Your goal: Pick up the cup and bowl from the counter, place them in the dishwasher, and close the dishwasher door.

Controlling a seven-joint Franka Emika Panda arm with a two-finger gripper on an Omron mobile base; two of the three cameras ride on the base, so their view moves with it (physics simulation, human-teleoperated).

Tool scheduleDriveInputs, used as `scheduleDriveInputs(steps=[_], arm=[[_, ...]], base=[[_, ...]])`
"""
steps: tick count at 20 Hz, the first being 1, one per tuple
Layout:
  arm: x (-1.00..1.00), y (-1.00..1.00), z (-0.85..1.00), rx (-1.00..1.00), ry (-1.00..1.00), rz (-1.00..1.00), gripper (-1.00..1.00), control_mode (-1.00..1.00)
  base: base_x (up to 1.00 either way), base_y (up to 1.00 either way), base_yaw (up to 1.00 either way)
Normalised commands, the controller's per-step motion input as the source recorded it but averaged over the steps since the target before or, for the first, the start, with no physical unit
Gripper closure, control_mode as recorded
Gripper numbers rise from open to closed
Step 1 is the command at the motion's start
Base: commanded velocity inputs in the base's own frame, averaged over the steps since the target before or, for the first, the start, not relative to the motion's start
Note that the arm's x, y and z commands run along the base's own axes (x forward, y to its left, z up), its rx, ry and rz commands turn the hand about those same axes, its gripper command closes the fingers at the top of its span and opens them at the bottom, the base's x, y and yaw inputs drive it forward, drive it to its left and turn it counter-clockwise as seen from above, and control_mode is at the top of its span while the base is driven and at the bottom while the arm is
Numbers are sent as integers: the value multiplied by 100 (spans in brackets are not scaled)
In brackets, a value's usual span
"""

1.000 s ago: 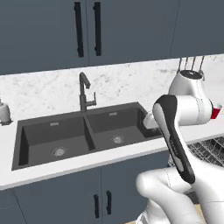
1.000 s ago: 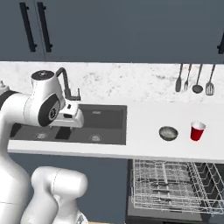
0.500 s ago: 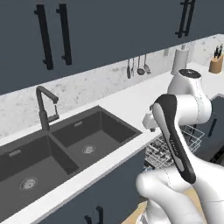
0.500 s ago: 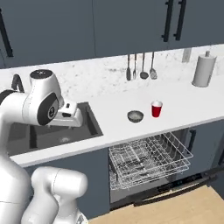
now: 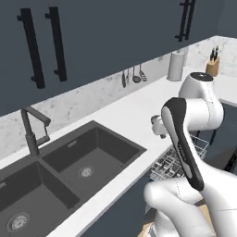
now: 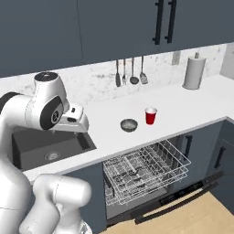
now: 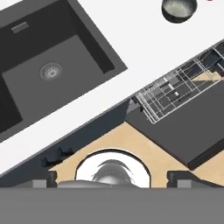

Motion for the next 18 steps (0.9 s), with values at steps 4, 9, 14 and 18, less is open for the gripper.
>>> scheduleDriveInputs(steps=[4, 9, 14, 18], arm=[[0, 0, 0, 0, 0, 0, -100, 100], [0, 0, 0, 0, 0, 0, -100, 100], [0, 0, 0, 0, 0, 0, -100, 100], [0, 0, 0, 0, 0, 0, -100, 100]], base=[[3, -31, -24], [7, 3, -54], [9, 37, -46], [0, 31, -22]])
